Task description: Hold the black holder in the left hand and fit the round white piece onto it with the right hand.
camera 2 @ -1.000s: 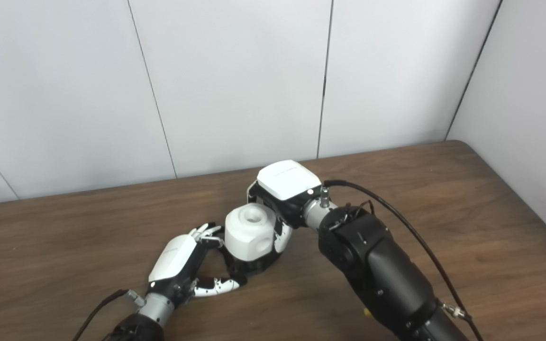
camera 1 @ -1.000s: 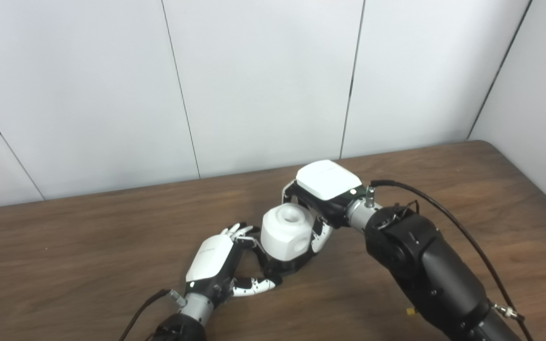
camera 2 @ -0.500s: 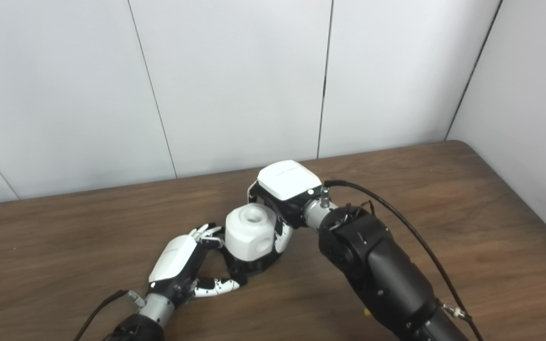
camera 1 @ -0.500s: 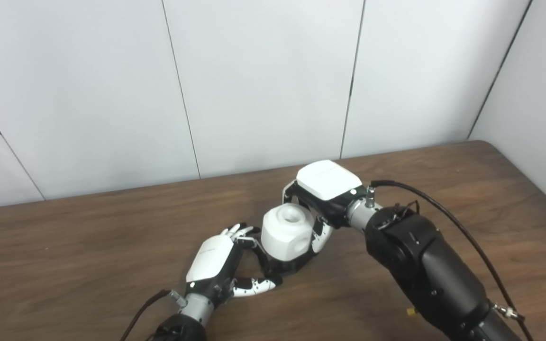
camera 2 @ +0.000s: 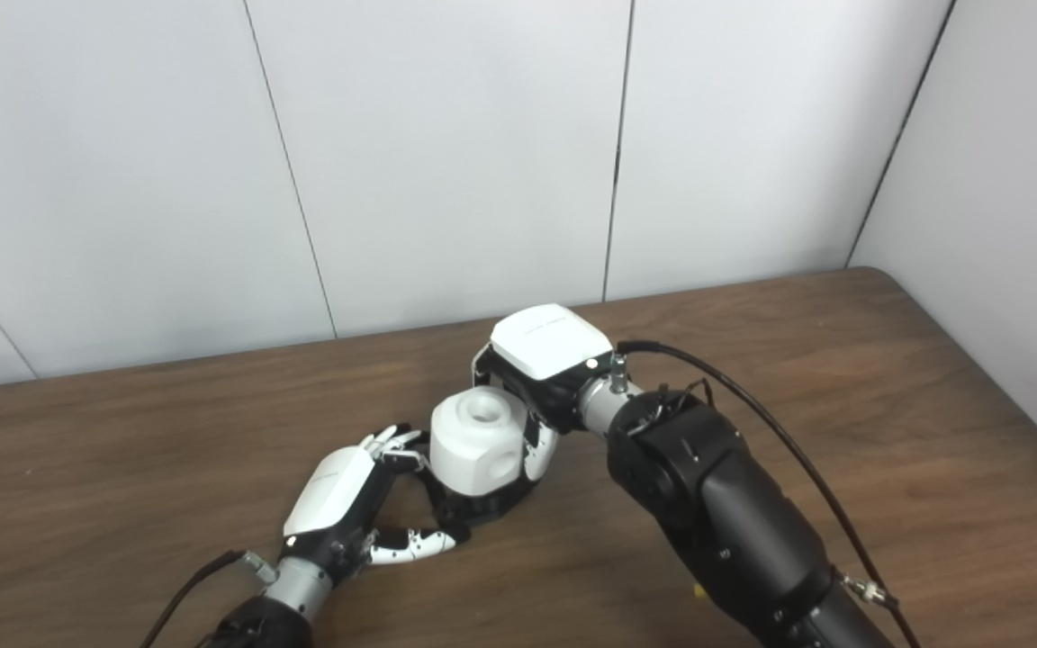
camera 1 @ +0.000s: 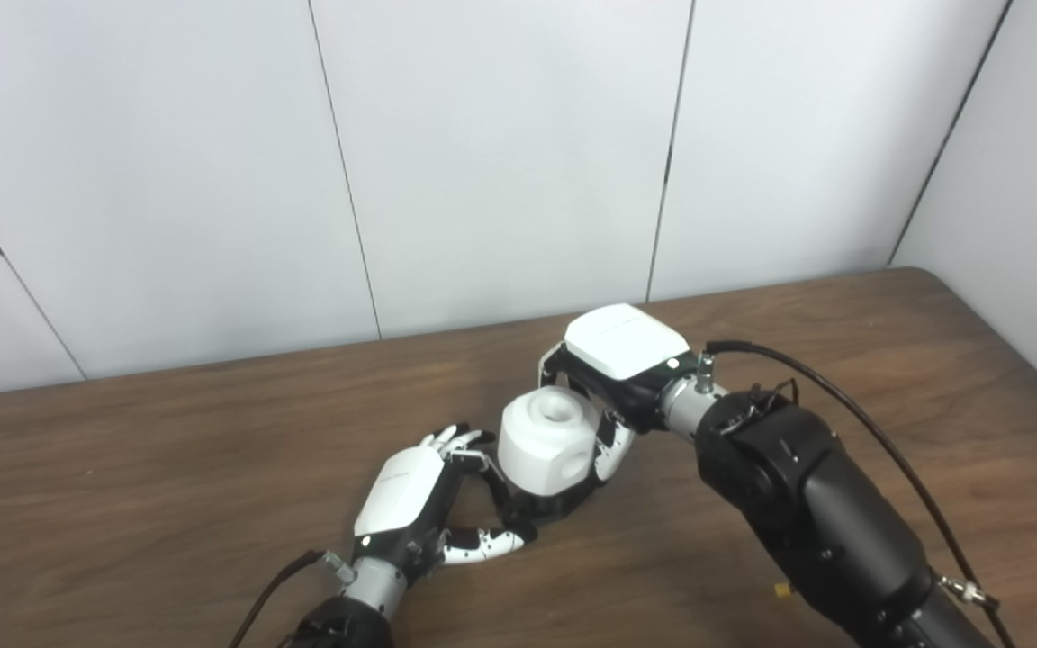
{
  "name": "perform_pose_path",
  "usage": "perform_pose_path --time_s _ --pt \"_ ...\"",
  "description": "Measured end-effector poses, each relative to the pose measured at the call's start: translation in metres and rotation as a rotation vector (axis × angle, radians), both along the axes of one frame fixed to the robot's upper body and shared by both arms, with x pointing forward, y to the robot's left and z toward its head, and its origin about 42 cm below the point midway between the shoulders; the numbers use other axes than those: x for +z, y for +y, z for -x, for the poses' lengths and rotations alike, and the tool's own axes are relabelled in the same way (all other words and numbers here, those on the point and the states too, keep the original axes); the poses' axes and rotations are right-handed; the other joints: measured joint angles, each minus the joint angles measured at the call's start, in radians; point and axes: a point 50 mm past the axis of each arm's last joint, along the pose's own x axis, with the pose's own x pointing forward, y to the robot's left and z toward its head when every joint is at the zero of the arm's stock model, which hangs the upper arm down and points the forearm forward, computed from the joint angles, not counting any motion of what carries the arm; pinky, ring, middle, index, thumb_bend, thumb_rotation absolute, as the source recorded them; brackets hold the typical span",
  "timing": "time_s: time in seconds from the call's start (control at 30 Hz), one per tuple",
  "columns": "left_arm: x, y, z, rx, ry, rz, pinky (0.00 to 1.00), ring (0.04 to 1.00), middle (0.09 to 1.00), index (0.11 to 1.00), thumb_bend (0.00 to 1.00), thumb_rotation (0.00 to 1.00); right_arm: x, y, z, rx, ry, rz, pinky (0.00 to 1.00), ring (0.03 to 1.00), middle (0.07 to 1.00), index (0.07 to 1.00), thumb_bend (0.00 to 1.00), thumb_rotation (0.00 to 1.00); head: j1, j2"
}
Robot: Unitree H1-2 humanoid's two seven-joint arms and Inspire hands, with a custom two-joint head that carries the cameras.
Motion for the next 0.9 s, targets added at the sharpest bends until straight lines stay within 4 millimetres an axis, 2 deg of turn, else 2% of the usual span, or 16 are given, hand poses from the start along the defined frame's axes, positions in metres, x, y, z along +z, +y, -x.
perform_pose_path --time_s 0.9 --pt "-0.0016 -0.0005 -0.0013 -0.002 0.004 0.006 0.96 0.973 0.895 0.486 0.52 0.05 0.0002 -0.0006 -0.0001 0.001 0.001 0.006 0.11 0.178 0.469 0.478 0.53 0.0 -0.002 -0.008"
